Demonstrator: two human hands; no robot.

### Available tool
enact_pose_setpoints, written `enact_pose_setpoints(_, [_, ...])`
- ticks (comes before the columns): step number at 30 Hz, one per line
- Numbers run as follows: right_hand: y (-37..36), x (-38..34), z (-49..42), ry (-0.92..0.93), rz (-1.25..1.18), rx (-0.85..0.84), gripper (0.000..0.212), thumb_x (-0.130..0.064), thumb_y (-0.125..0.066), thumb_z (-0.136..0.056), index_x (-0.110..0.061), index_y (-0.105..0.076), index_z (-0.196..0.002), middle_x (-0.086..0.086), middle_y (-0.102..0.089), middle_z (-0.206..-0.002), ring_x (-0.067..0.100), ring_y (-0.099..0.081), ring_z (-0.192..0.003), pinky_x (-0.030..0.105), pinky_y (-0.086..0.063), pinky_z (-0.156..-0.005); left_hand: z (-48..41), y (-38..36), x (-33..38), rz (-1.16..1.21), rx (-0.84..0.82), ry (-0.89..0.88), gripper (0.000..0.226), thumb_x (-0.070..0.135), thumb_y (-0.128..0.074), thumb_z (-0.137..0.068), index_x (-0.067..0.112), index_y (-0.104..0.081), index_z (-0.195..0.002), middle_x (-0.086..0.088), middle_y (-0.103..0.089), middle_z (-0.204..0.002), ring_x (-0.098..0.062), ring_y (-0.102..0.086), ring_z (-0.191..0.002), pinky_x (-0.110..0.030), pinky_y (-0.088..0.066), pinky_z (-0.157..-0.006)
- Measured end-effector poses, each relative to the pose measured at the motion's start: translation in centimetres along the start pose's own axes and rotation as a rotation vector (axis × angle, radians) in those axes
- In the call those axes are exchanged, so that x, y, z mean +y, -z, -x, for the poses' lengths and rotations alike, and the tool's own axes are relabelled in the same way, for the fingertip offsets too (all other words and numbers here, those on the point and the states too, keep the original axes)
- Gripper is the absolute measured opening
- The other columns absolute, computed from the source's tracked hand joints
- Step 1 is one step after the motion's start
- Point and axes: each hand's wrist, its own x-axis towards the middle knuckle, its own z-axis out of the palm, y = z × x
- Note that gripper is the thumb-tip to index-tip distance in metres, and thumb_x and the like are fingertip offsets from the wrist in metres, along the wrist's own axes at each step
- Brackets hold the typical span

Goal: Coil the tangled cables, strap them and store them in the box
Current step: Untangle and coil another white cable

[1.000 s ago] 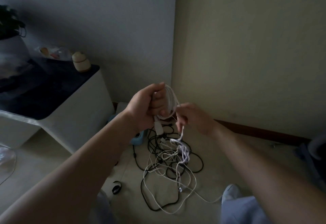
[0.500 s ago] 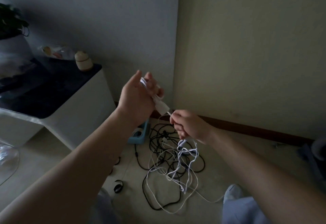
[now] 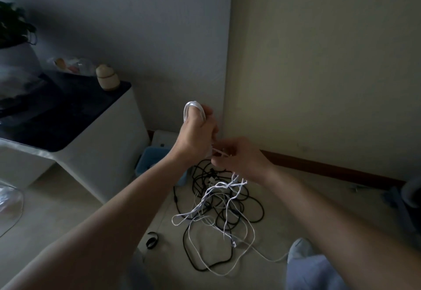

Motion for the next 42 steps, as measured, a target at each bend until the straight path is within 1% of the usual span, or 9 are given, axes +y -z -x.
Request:
enact_pose_setpoints(3, [0.4,0.1,0.3,-0.031,0.112,-0.024,0.021,-0.016,-0.079,-0.079,-0.031,-0.075,-0.092,-0.006,-0.071,-0.081,0.001,-0.062,-0.066,0.024,-0.054,-0.062,-0.8,0.9,-0.1,0.076,0.004,0.015,0.013,0.003,-0.043,-0.102,0.013,-0.05,-0.104,-0.001,-0.069,-0.077,-0.004,-0.064,-0.066,-0.019,-0.052,-0.066])
enact_pose_setpoints(7, [1.2,0.2,0.8,-0.141,0.311,-0.171,0.025,-0.003,-0.072,-0.076,-0.023,-0.074,-0.091,-0.005,-0.07,-0.085,0.008,-0.065,-0.073,0.024,-0.055,-0.065,-1.4,2.7,-0.6,0.144,-0.016,0.053,0.019,0.0,-0.042,-0.104,0.016,-0.053,-0.101,-0.002,-0.072,-0.086,-0.013,-0.068,-0.082,-0.031,-0.053,-0.084])
enact_pose_setpoints(11, [1.8,-0.2,0.9,-0.162,0.339,-0.264,0.021,-0.003,-0.067,-0.08,-0.021,-0.071,-0.09,0.003,-0.072,-0.091,0.013,-0.067,-0.079,0.031,-0.057,-0.073,-1.0,2.6,-1.8,-0.12,-0.051,-0.032,0.016,0.004,-0.041,-0.102,0.017,-0.05,-0.101,-0.002,-0.072,-0.088,-0.009,-0.069,-0.074,-0.034,-0.053,-0.074])
enact_pose_setpoints(15, [1.9,-0.5,0.9,-0.197,0.24,-0.32,0.018,0.001,-0.066,-0.083,-0.013,-0.07,-0.095,0.001,-0.073,-0.077,0.008,-0.065,-0.059,0.021,-0.05,-0.055,-0.1,1.1,-3.3,-0.491,-0.154,-0.169,0.009,0.02,-0.038,-0.096,0.022,-0.047,-0.094,0.002,-0.064,-0.079,-0.025,-0.062,-0.073,-0.044,-0.051,-0.066])
enact_pose_setpoints(19, [3.1,-0.4,0.8,-0.175,0.043,-0.265,0.021,0.003,-0.056,-0.087,-0.012,-0.07,-0.092,0.003,-0.072,-0.075,0.009,-0.062,-0.059,0.019,-0.047,-0.052,0.2,0.2,-3.8,-0.384,-0.319,-0.029,0.027,0.028,-0.047,-0.095,0.004,-0.051,-0.082,-0.004,-0.051,-0.072,-0.024,-0.051,-0.068,-0.039,-0.041,-0.061])
enact_pose_setpoints(24, [5.1,0.5,0.6,-0.145,-0.274,-0.08,0.034,-0.009,-0.052,-0.067,-0.011,-0.071,-0.095,-0.001,-0.062,-0.072,0.009,-0.054,-0.063,0.022,-0.046,-0.057,1.5,-0.1,-2.4,-0.246,-0.733,0.248,0.06,0.065,-0.042,-0.09,0.014,-0.066,-0.069,0.004,-0.049,-0.049,-0.008,-0.044,-0.043,-0.02,-0.038,-0.049])
enact_pose_setpoints(28, [6.4,1.2,0.7,-0.127,-0.501,-0.018,0.038,0.0,-0.047,-0.059,-0.005,-0.067,-0.091,0.004,-0.057,-0.072,0.012,-0.053,-0.064,0.021,-0.049,-0.061,1.9,-0.1,-2.1,-0.275,-0.65,0.144,0.038,0.042,-0.067,-0.091,0.005,-0.068,-0.081,-0.005,-0.06,-0.067,-0.013,-0.053,-0.055,-0.023,-0.044,-0.051])
enact_pose_setpoints(33, [6.5,1.8,1.0,-0.09,-0.377,-0.127,0.038,0.003,-0.046,-0.065,-0.006,-0.066,-0.096,0.006,-0.066,-0.082,0.011,-0.064,-0.072,0.019,-0.051,-0.064,1.3,0.0,-2.1,-0.322,-0.604,0.091,0.037,0.036,-0.062,-0.098,0.019,-0.068,-0.065,0.006,-0.054,-0.047,-0.007,-0.048,-0.04,-0.018,-0.04,-0.041])
enact_pose_setpoints(42, [6.0,1.6,0.8,-0.089,-0.268,-0.026,0.013,-0.013,-0.054,-0.075,-0.014,-0.064,-0.083,0.003,-0.063,-0.074,0.018,-0.06,-0.067,0.028,-0.053,-0.063,0.2,1.0,-2.3,0.101,-0.539,0.182,0.039,0.029,-0.06,-0.099,0.014,-0.068,-0.064,0.007,-0.047,-0.044,-0.009,-0.034,-0.036,-0.019,-0.03,-0.04])
